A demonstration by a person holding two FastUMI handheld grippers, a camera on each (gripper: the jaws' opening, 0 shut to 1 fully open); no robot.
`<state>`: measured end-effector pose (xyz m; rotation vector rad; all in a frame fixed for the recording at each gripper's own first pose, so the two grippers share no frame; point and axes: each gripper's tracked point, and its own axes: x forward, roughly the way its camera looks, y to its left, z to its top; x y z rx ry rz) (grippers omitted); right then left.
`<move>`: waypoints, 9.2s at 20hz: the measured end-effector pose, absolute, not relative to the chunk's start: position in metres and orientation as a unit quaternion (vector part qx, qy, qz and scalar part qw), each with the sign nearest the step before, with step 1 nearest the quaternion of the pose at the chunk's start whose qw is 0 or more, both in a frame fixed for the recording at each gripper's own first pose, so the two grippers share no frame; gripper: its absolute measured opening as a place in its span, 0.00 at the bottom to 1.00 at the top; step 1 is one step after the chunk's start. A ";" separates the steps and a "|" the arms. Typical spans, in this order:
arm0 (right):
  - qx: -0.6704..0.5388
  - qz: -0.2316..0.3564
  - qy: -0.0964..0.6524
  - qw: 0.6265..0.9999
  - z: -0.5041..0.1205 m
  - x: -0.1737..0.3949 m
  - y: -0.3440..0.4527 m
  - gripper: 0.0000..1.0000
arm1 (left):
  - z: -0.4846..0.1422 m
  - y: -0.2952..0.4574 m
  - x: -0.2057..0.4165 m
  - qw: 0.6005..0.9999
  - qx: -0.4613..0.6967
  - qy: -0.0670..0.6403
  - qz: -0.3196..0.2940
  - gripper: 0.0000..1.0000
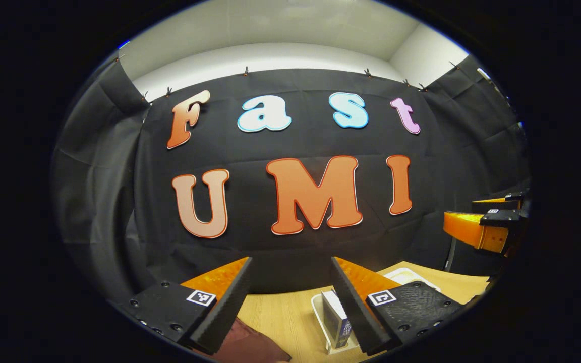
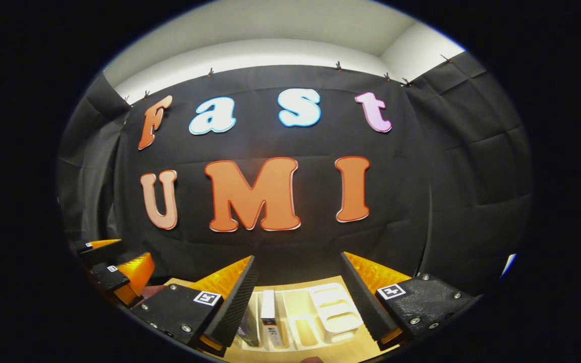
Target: Open the schoolbag, grab two books from the bookshelf and put them into the schoolbag.
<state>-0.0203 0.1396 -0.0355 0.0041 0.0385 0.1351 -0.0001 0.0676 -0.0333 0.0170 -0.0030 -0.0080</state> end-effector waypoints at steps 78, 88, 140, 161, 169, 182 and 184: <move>-0.097 0.169 0.190 0.962 -0.176 0.005 0.166 0.97 | -0.380 0.161 -0.083 0.821 0.373 0.427 -0.062 0.09; -0.144 0.213 0.265 0.929 -0.182 0.039 0.234 0.97 | -0.299 0.217 -0.037 0.839 0.363 0.393 -0.099 0.09; -0.144 0.182 0.633 0.739 -0.226 0.039 0.272 0.39 | -0.248 0.291 0.009 0.873 0.275 0.370 -0.158 0.09; 0.106 0.277 0.579 0.760 -0.175 -0.047 0.350 0.38 | -0.235 0.297 0.019 0.868 0.250 0.402 -0.150 0.09; 0.244 0.240 0.591 0.731 -0.218 -0.068 0.391 0.38 | -0.235 0.292 0.023 0.880 0.200 0.408 -0.140 0.09; 0.361 0.198 0.586 0.698 -0.297 -0.091 0.454 0.33 | -0.213 0.262 0.022 0.885 0.180 0.391 -0.179 0.10; 0.369 0.197 0.584 0.696 -0.307 -0.090 0.461 0.37 | -0.210 0.256 0.017 0.883 0.189 0.387 -0.189 0.10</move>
